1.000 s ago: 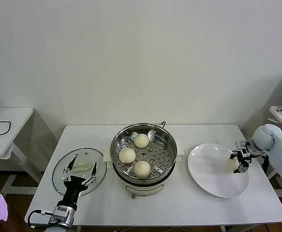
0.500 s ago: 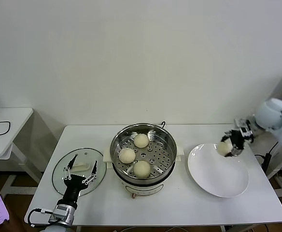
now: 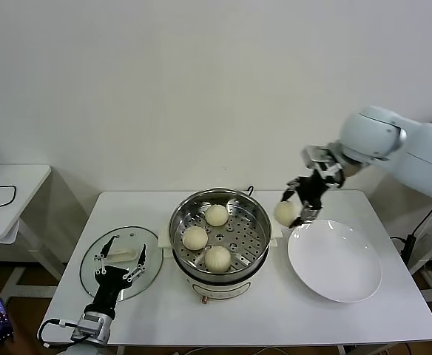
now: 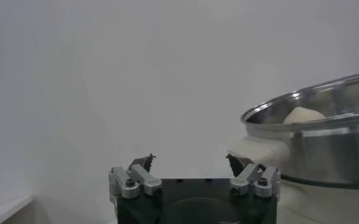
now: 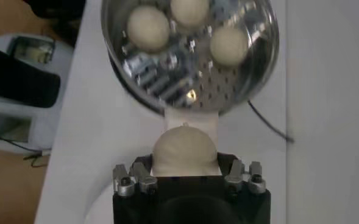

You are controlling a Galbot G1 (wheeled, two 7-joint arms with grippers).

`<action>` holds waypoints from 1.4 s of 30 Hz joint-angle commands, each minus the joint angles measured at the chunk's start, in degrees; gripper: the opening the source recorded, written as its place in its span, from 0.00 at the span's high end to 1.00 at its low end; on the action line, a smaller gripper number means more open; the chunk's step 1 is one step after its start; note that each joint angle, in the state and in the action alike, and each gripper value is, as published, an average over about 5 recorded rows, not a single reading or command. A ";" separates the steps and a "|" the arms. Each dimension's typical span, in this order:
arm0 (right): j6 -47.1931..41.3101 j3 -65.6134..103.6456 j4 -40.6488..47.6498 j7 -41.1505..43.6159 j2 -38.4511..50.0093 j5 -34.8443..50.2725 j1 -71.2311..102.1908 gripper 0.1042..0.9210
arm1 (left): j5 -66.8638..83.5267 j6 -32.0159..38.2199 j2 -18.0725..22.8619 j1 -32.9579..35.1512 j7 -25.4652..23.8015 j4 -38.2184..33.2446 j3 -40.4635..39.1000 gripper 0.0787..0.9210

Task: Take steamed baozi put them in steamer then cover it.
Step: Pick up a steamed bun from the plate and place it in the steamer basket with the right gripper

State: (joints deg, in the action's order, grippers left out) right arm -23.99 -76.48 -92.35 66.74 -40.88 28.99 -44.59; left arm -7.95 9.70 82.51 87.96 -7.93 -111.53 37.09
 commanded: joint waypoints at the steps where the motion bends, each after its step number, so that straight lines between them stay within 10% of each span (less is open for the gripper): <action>1: -3.07 -7.74 2.99 -1.16 -15.96 5.32 -4.72 0.24 | 0.07 0.04 -0.13 0.07 -0.09 -0.13 0.26 0.12; 42: -0.83 -2.00 20.18 -1.16 -27.37 -9.75 15.03 0.22 | 1.15 0.21 -0.60 -0.26 -0.90 1.33 3.01 0.12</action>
State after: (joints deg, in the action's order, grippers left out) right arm -24.88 -78.71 -73.26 65.71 -67.24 20.55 -31.22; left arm -6.83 9.84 81.89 87.68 -8.80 -110.20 39.96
